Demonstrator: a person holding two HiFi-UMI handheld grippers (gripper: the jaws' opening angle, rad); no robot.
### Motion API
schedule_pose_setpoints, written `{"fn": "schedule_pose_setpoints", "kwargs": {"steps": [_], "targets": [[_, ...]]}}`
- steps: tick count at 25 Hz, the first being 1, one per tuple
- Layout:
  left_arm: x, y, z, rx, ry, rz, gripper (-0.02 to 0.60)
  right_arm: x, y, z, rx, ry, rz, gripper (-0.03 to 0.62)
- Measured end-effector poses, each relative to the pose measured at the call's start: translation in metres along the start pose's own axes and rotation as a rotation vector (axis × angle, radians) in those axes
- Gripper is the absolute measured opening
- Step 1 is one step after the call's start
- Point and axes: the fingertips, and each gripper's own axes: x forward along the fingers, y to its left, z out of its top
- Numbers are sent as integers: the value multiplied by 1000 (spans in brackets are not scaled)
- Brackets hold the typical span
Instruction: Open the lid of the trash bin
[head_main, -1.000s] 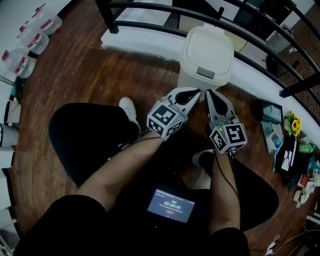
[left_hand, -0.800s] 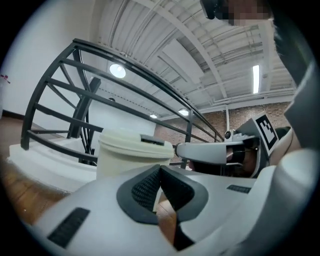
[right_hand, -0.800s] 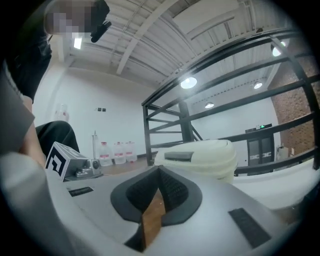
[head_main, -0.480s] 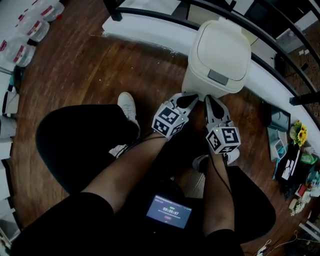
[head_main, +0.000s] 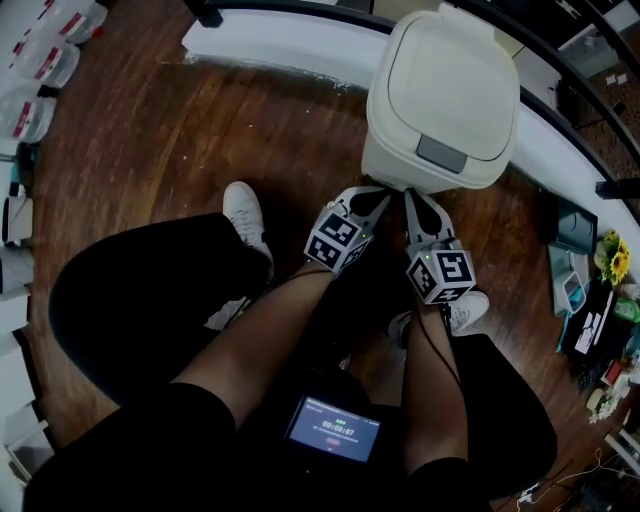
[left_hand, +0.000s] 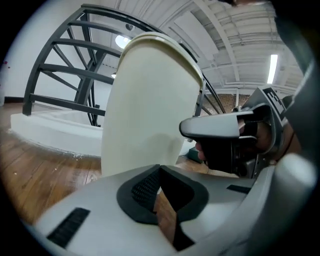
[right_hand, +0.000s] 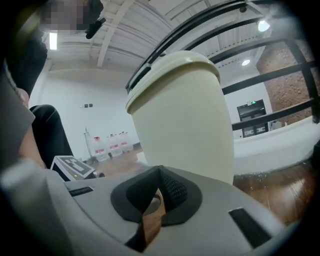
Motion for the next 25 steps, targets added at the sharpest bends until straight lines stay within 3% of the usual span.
{"fn": "schedule_pose_setpoints", "kwargs": {"steps": [7, 13, 25], "targets": [[37, 19, -37, -9, 59, 0, 22, 20, -22, -31, 38, 24, 5, 6], [59, 38, -65, -15, 93, 23, 23, 24, -32, -54, 1, 79, 3, 6], [94, 58, -86, 10, 126, 41, 25, 25, -40, -69, 13, 106, 1, 6]]}}
